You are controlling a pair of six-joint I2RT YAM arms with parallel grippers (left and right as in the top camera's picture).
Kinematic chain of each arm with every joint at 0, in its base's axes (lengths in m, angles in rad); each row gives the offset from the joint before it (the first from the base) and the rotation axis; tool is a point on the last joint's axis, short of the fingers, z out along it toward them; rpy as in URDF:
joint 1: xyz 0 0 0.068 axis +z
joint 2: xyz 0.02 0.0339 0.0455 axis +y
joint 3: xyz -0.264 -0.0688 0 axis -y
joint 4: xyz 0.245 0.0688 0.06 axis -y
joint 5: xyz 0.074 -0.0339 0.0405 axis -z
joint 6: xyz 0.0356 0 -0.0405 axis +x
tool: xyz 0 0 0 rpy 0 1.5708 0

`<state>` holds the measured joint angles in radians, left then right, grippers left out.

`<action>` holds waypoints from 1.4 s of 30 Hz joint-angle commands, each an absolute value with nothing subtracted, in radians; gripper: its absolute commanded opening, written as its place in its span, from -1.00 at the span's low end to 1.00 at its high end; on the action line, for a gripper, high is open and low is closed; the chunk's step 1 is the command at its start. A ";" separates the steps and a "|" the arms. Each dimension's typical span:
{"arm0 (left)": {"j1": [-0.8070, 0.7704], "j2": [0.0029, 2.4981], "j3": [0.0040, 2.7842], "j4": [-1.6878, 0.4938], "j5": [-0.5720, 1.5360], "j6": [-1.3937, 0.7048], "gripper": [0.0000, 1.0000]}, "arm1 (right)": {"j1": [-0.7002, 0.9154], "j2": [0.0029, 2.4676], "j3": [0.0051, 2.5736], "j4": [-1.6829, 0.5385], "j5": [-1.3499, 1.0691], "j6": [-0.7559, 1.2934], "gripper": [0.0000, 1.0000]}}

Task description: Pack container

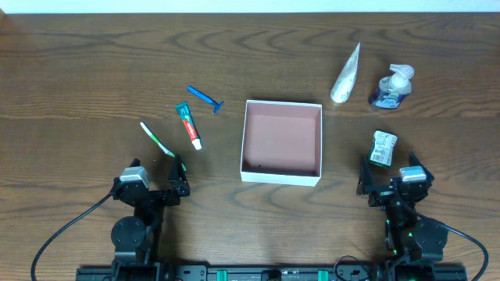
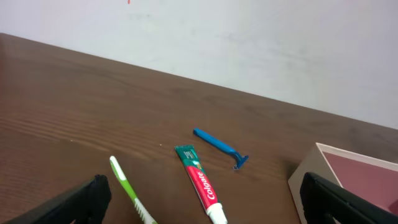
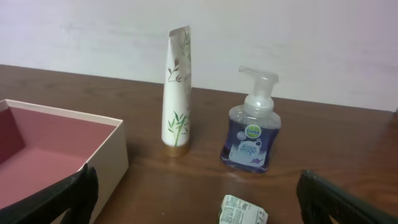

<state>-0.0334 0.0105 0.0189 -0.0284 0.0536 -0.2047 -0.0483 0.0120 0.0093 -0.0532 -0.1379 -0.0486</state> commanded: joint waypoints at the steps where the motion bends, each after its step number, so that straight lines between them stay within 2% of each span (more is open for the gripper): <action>1: -0.028 0.006 0.004 -0.066 0.060 -0.187 0.96 | -0.040 0.006 0.006 -0.051 -0.129 -0.061 0.99; 8: -0.028 0.006 0.004 -0.066 0.060 -0.187 0.96 | -0.040 0.006 0.006 -0.041 -0.244 -0.037 0.99; 13: -0.028 0.006 0.004 -0.066 0.060 -0.187 0.96 | -0.039 0.006 0.006 -0.030 -0.260 0.073 0.98; 17: -0.028 0.006 0.004 -0.066 0.060 -0.187 0.96 | -0.039 0.006 0.019 0.100 -0.273 0.177 0.98; 21: -0.028 0.006 0.004 -0.066 0.060 -0.187 0.96 | -0.040 0.032 0.091 0.200 -0.293 0.181 0.99; 26: -0.028 0.006 0.004 -0.066 0.060 -0.187 0.96 | -0.040 0.180 0.269 0.199 -0.297 0.155 0.98; 30: -0.028 0.006 0.004 -0.066 0.060 -0.187 0.96 | -0.040 0.400 0.470 0.191 -0.325 0.156 0.99; 34: -0.028 0.006 0.004 -0.066 0.060 -0.187 0.96 | -0.039 0.683 0.760 0.023 -0.385 0.157 0.98; 38: -0.028 0.006 0.004 -0.066 0.060 -0.187 0.96 | -0.038 1.024 1.172 -0.356 -0.484 0.155 0.98; 42: -0.028 0.006 0.004 -0.066 0.060 -0.187 0.96 | -0.038 1.284 1.473 -0.634 -0.586 0.155 0.99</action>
